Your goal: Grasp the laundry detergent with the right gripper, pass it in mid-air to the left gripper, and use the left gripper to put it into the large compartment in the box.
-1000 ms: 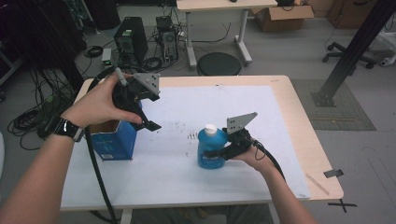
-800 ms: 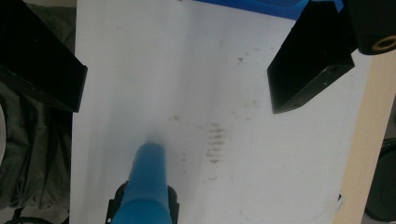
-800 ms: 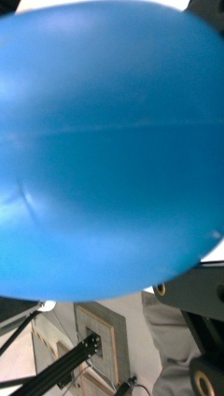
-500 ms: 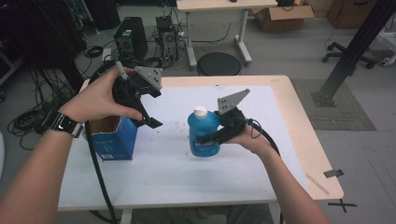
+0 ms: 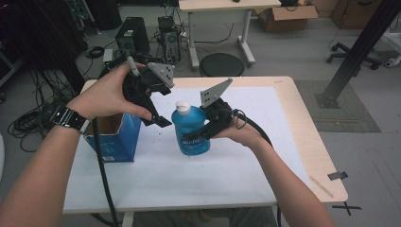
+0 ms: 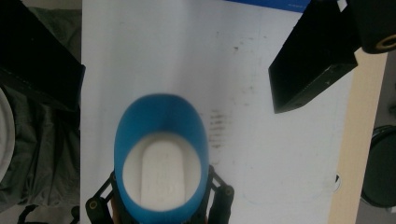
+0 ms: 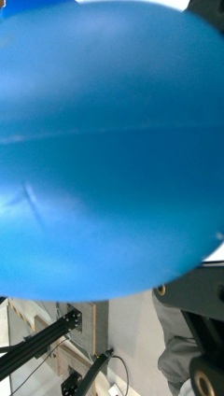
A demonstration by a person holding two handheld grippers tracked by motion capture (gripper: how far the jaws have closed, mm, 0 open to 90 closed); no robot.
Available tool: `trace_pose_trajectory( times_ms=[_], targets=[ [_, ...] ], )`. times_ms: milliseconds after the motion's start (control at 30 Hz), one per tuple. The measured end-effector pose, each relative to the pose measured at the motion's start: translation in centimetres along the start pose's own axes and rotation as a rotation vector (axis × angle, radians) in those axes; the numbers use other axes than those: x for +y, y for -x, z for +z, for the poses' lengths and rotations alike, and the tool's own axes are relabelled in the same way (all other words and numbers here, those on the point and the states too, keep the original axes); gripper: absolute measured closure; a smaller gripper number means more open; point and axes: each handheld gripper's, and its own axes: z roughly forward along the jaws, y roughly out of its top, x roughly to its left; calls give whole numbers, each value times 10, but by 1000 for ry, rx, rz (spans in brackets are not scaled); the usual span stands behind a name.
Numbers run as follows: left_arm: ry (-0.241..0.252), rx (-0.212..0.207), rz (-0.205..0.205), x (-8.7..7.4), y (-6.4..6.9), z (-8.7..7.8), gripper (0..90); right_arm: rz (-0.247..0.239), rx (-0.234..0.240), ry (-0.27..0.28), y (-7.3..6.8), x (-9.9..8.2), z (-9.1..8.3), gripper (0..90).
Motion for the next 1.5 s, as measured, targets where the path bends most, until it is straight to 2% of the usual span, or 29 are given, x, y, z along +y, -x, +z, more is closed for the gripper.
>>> trace_pose_trajectory(
  times_ms=[400,967,1500],
  targets=[
    [-52,-14,18,9,1,10,38,-19,12,-26,0,17,13,421],
    [-122,-22,31,21,3,25,39,-31,13,-39,-1,25,17,420],
    [-151,-42,31,24,3,30,157,-34,12,-48,-3,25,18,421]
  ],
)
